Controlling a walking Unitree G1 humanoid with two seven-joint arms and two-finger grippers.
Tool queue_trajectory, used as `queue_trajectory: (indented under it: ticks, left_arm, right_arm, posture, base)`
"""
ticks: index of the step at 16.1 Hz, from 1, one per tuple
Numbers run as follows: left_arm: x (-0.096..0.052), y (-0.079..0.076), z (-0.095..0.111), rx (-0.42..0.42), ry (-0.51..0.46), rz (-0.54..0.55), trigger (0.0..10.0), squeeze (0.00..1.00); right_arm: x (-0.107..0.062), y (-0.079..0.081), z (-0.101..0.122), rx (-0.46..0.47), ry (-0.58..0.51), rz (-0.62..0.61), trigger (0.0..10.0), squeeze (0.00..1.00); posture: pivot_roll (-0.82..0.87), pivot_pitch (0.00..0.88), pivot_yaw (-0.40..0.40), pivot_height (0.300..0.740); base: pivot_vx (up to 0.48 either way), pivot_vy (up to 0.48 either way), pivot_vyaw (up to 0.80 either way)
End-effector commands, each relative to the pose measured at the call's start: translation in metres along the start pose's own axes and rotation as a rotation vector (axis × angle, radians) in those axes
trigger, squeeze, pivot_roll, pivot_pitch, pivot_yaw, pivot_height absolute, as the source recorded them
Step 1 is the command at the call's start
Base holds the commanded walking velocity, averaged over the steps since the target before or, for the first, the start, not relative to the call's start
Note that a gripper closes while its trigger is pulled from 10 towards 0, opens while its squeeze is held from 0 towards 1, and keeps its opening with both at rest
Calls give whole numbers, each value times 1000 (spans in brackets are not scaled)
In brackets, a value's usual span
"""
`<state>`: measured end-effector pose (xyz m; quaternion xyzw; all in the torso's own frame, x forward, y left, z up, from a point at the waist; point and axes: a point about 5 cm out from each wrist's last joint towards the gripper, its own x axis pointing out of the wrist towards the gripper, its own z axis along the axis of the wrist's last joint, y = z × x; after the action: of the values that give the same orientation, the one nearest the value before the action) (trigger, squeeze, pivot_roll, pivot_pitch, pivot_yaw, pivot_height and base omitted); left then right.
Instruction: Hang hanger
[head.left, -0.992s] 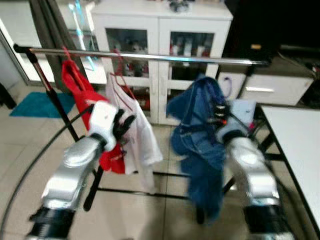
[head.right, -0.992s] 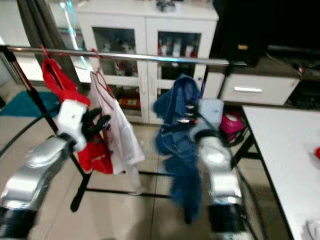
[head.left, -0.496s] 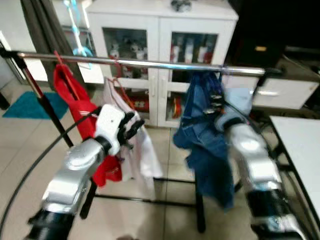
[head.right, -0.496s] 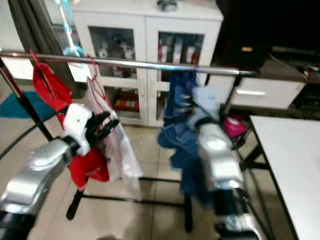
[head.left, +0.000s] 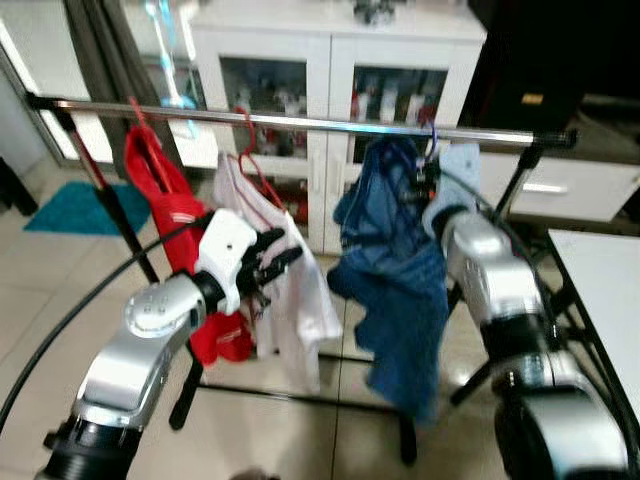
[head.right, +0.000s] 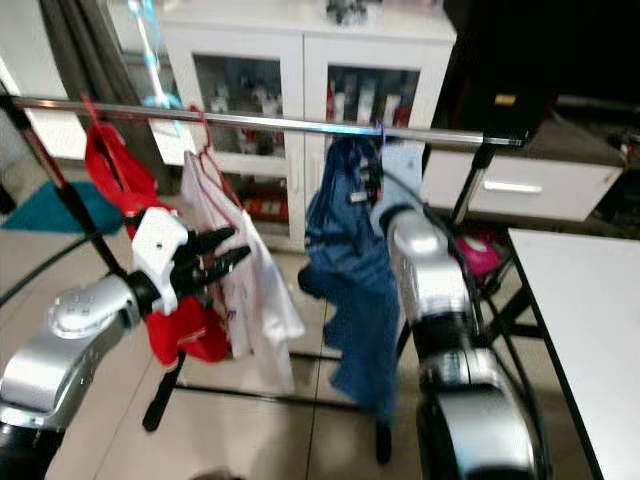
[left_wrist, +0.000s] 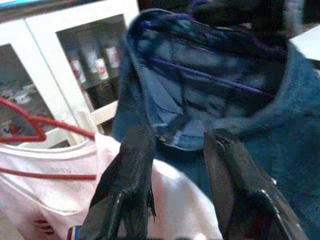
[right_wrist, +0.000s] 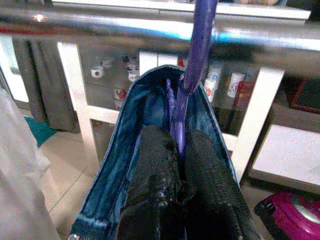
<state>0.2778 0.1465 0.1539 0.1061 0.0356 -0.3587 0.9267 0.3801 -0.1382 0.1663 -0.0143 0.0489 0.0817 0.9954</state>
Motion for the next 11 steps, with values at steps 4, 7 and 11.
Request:
queue_trajectory:
  ticks: [4, 7, 11]
  left_arm:
    - [4, 0, 15, 22, -56, -73, 10000, 0]
    - [7, -2, 22, 14, -94, -108, 10000, 0]
    - [8, -1, 23, 17, -98, -105, 10000, 0]
  right_arm:
    - [18, -18, 15, 27, 21, -90, 10000, 0]
    - [22, -23, 4, -30, 142, -113, 10000, 0]
    - [20, -23, -15, -103, 252, -73, 10000, 0]
  posture:
    - [-47, 0, 28, 740]
    - [-53, 0, 34, 740]
    - [-46, 0, 33, 740]
  base:
    - [0, 0, 0]
    - [0, 0, 0]
    - [0, 0, 0]
